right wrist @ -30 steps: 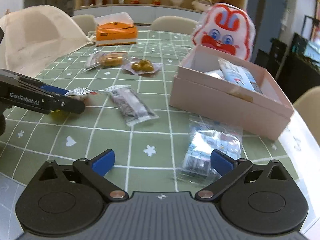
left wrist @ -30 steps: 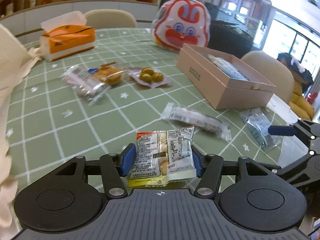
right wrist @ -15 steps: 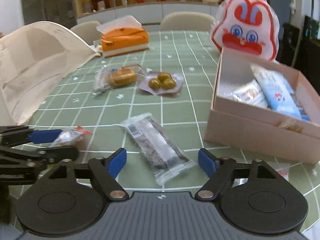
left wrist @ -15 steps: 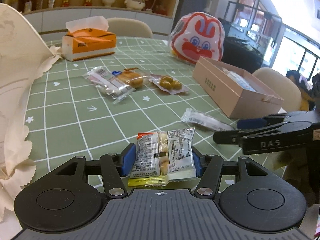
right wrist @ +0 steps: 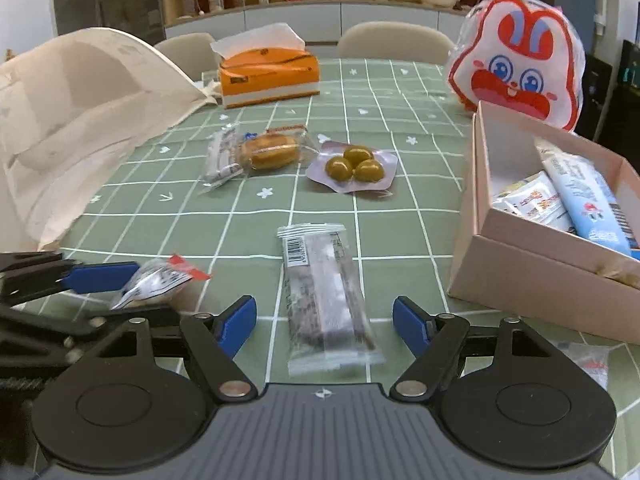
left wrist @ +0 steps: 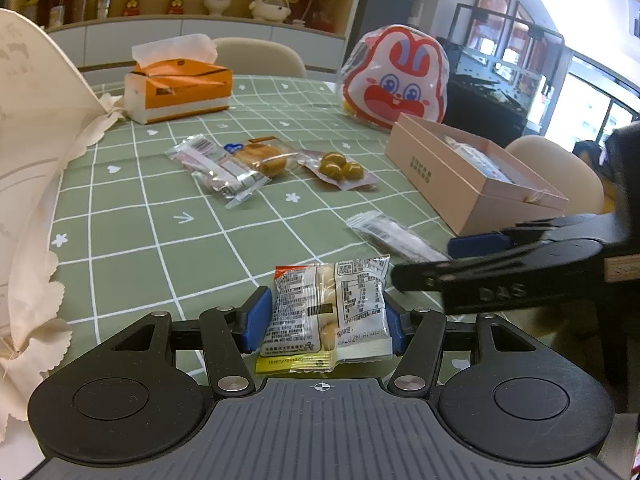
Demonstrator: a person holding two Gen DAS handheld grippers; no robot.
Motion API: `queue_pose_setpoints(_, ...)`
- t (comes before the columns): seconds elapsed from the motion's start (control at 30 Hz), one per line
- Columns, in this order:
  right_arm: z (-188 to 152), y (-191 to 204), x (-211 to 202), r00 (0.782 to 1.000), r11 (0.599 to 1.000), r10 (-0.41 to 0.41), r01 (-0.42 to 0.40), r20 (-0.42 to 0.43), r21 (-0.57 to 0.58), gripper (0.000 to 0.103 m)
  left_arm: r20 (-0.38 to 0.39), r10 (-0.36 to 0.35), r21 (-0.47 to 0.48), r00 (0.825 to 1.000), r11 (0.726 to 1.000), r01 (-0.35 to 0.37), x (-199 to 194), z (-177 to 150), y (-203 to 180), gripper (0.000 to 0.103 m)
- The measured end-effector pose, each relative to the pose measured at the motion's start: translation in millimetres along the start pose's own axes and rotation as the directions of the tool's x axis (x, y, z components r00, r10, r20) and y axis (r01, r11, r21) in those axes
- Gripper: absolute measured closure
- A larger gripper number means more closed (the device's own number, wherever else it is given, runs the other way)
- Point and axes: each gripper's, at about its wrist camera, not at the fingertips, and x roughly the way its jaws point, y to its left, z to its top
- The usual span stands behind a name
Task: Organize snacks
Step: 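Grasp the dark granola bar with the right tool, then carry both snacks into the pink box and open both tools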
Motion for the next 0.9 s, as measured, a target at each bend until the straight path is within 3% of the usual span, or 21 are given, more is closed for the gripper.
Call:
queue_pose_setpoints(0.07,3.8,0.9,3.6,1.0,1.0,-0.002,0.002,-0.001,-0.003,0.029,0.0,0.0,0.0,1.0,1.0,0.0,0.0,0.0,0.0,0.04)
queue_pose_setpoints(0.2,5.0,2.9,0.2,1.0,1.0,0.004,-0.004,-0.002,-0.011,0.06,0.0,0.0,0.001,1.0,1.0,0.0,0.0,0.0,0.0,0.04)
queue_pose_setpoints(0.23,4.3,3.1,-2.1,1.0,1.0,0.011,-0.011,-0.006,-0.009,0.061,0.0,0.0,0.001,1.0,1.0,0.0,-0.1,0.0,0.0,0.04)
queue_pose_setpoints(0.5,-21.7,7.2,-39.8,1.0,0.999,0.01,-0.01,0.004,-0.042,0.066,-0.001,0.002,0.006,1.0,1.0,-0.002,-0.3,-0.2,-0.3,0.04)
queue_pose_setpoints(0.67,-39.9,-3.7,-81.3,0.999,1.0,0.01,-0.009,0.054,-0.016,0.066,-0.019,-0.006,0.039,1.0,0.999,0.007,-1.6,0.9,-6.5,0.041)
queue_pose_setpoints(0.9,-65.0,-37.5,-135.7,0.992,0.999,-0.039,0.038,0.118,0.016,0.066,-0.056,-0.066,0.138,0.996,0.988,0.073,-16.0,-9.0,-50.3,0.043)
